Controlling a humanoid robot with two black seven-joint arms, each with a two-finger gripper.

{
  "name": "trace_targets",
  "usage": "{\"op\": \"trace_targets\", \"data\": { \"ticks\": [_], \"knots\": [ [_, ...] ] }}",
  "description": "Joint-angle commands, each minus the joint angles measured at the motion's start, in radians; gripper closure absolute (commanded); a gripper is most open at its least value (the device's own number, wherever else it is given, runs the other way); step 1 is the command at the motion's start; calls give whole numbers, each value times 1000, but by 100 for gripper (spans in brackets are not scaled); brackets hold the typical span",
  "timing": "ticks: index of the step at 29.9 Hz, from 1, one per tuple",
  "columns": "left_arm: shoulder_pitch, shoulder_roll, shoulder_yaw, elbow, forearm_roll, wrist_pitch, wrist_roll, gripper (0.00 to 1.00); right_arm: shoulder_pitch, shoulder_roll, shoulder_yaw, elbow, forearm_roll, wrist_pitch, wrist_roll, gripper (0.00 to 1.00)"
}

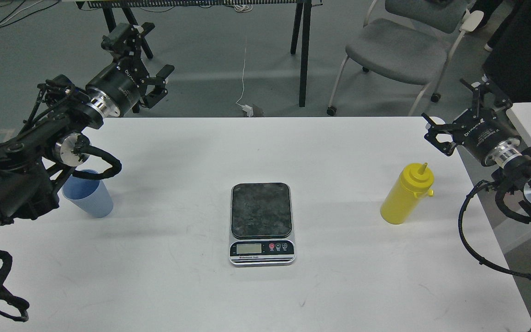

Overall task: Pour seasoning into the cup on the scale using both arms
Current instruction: 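Move the left gripper down toward the blue cup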

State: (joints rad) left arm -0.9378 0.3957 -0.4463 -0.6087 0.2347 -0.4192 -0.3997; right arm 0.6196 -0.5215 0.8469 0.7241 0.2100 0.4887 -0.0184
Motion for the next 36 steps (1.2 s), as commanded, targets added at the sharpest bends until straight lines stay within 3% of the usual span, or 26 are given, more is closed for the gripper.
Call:
{"op": "trace_targets", "data": {
  "ticks": [1,4,8,15,21,24,30,36],
  "knots": [
    [-1,0,0,-2,0,0,-5,1,0,-2,1,0,-1,0,0,1],
    [-1,0,4,-3,9,4,-36,2,0,-2,1,0,0,0,0,1],
    [1,21,0,-40,17,-7,-44,1,0,-17,4,-3,-1,0,0,1],
    [1,61,-2,-42,15,-30,-42,1,-3,-98,15,-15,0,0,0,1],
    [54,185,53,-98,55,-69,-28,1,-24,-103,15,-15,0,0,2,1],
    [54,242,156,-103,246,-69,-34,1,-24,-94,15,-14,0,0,2,1],
    [48,396,158,-167,598,-66,-62,1,-31,-89,14,-14,0,0,2,1],
    [53,523,162,-265,836,31,-83,1,-35,-89,15,-12,0,0,3,1]
  ]
}}
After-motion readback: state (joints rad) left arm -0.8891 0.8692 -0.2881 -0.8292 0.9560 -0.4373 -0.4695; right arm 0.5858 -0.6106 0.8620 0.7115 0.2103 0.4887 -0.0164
